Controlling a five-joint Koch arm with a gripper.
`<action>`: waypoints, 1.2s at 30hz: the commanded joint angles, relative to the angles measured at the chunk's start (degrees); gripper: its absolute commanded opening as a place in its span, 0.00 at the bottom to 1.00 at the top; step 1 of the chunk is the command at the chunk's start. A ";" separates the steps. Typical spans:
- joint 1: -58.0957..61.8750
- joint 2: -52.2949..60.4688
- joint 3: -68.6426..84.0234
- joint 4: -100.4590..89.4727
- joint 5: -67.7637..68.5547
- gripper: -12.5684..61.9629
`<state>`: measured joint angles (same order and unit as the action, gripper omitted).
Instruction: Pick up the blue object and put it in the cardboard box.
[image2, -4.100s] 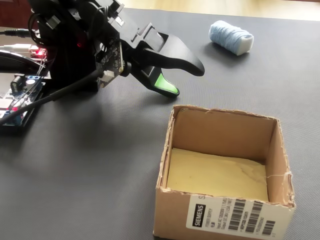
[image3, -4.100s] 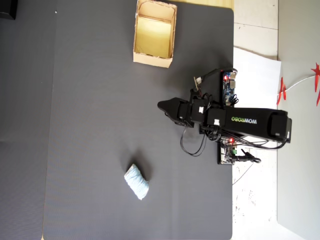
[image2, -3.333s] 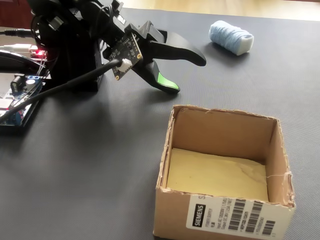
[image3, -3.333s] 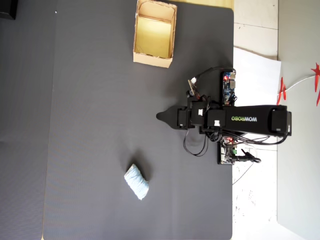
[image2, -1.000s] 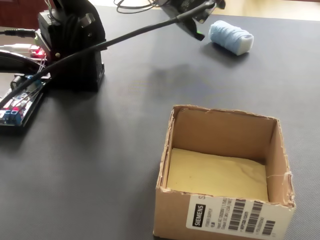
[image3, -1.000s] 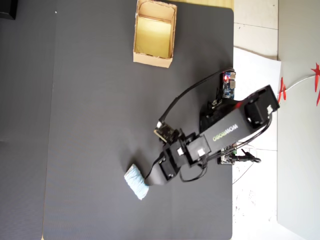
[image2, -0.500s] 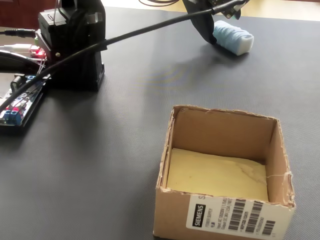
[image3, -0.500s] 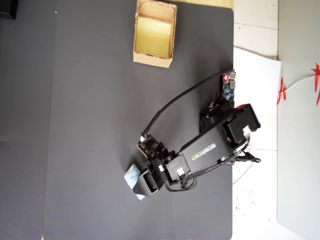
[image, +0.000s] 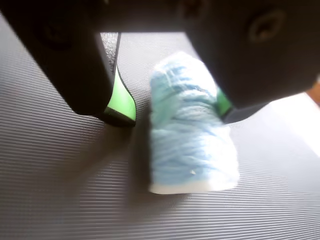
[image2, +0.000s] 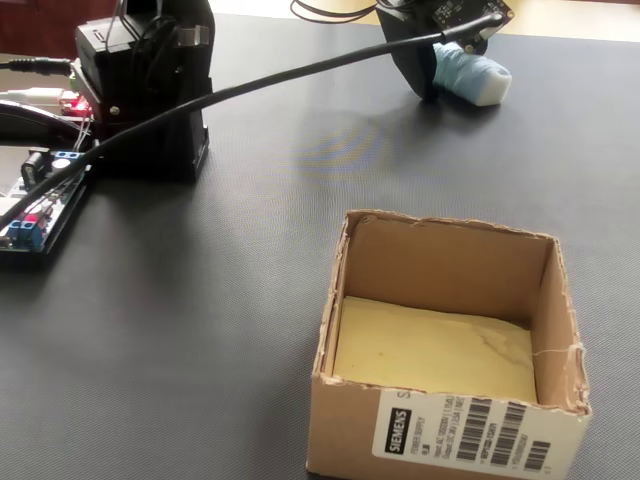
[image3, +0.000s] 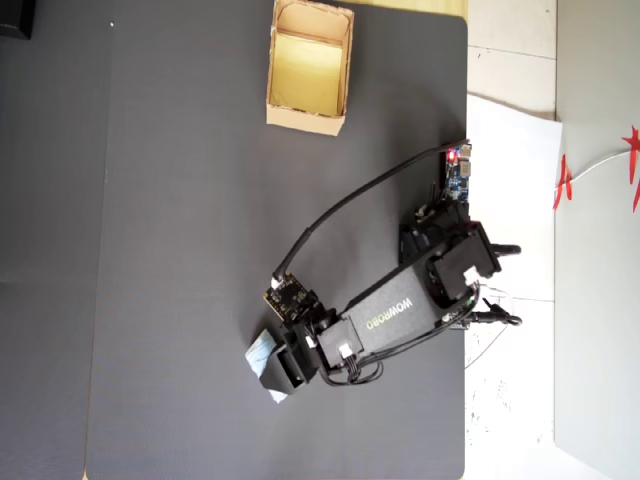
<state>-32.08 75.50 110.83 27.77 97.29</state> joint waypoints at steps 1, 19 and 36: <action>0.09 -1.32 -1.05 0.26 5.80 0.46; 3.43 7.12 0.70 -3.69 4.22 0.24; 19.78 33.40 16.96 -20.30 -4.66 0.24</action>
<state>-13.54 105.12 129.46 14.15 92.99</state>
